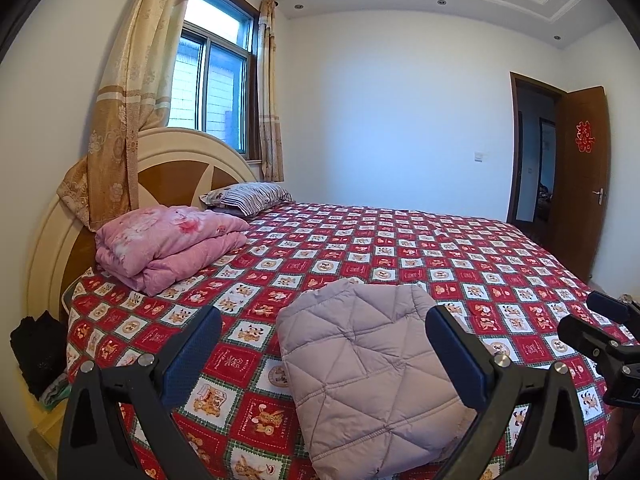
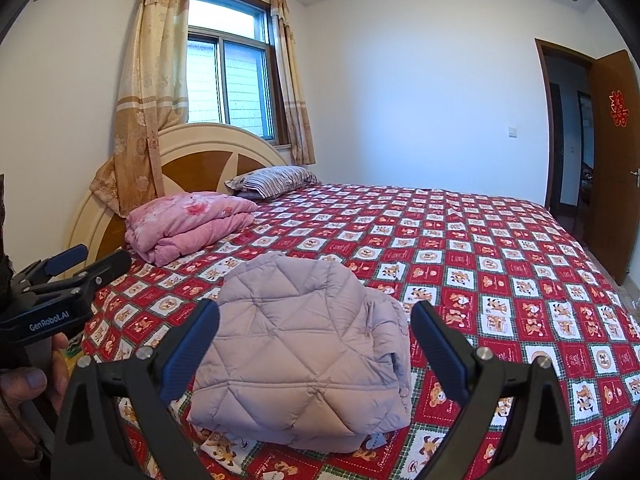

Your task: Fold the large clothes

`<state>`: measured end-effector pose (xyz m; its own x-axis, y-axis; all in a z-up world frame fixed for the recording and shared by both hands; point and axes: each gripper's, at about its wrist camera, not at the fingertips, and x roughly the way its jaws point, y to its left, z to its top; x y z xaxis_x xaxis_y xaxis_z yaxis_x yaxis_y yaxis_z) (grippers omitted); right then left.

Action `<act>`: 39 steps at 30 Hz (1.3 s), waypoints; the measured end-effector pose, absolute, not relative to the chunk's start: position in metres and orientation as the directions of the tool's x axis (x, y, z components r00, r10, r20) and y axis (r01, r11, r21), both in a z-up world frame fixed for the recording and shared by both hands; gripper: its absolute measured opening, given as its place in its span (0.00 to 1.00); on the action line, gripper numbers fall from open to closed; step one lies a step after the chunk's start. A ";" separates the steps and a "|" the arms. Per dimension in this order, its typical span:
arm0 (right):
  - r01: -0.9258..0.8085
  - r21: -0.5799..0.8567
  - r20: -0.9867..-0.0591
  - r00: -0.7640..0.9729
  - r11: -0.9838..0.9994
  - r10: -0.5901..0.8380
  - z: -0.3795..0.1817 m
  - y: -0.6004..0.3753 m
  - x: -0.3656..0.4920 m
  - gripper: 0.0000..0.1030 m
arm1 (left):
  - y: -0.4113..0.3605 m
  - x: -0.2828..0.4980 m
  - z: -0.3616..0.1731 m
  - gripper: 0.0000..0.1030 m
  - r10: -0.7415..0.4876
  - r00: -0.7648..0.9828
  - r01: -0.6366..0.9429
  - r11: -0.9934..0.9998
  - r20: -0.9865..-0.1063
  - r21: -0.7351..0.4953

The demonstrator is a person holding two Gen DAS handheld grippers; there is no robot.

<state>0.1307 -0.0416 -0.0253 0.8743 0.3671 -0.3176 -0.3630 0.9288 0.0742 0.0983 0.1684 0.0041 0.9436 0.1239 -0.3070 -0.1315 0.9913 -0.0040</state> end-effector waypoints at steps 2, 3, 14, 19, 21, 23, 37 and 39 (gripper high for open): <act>-0.363 0.073 -0.318 0.874 0.929 0.367 -0.025 -0.041 0.131 0.96 | 0.169 0.098 0.004 0.99 0.125 0.943 -0.133 0.991 -0.308 -0.005; -0.363 0.074 -0.317 0.874 0.929 0.367 -0.025 -0.041 0.131 0.96 | 0.169 0.098 0.004 0.99 0.125 0.943 -0.134 0.991 -0.309 -0.006; -0.364 0.070 -0.317 0.874 0.929 0.367 -0.024 -0.039 0.129 0.96 | 0.172 0.101 0.002 0.99 0.124 0.940 -0.134 0.991 -0.318 -0.010; -0.363 0.071 -0.314 0.876 0.929 0.366 -0.024 -0.039 0.129 0.98 | 0.172 0.105 -0.003 0.99 0.112 0.933 -0.130 0.991 -0.341 -0.029; -0.363 0.068 -0.309 0.878 0.929 0.365 -0.022 -0.037 0.128 0.98 | 0.171 0.105 -0.005 0.99 0.111 0.931 -0.129 0.991 -0.347 -0.030; -0.365 0.066 -0.304 0.879 0.928 0.368 -0.020 -0.035 0.125 0.98 | 0.171 0.106 -0.006 0.99 0.106 0.930 -0.125 0.992 -0.352 -0.033; -0.371 0.064 -0.290 0.882 0.927 0.373 -0.017 -0.038 0.121 1.00 | 0.163 0.105 -0.003 0.99 0.081 0.938 -0.099 0.994 -0.338 -0.037; -0.372 0.065 -0.290 0.881 0.926 0.374 -0.017 -0.038 0.121 1.00 | 0.162 0.106 -0.004 0.99 0.085 0.935 -0.103 0.994 -0.343 -0.033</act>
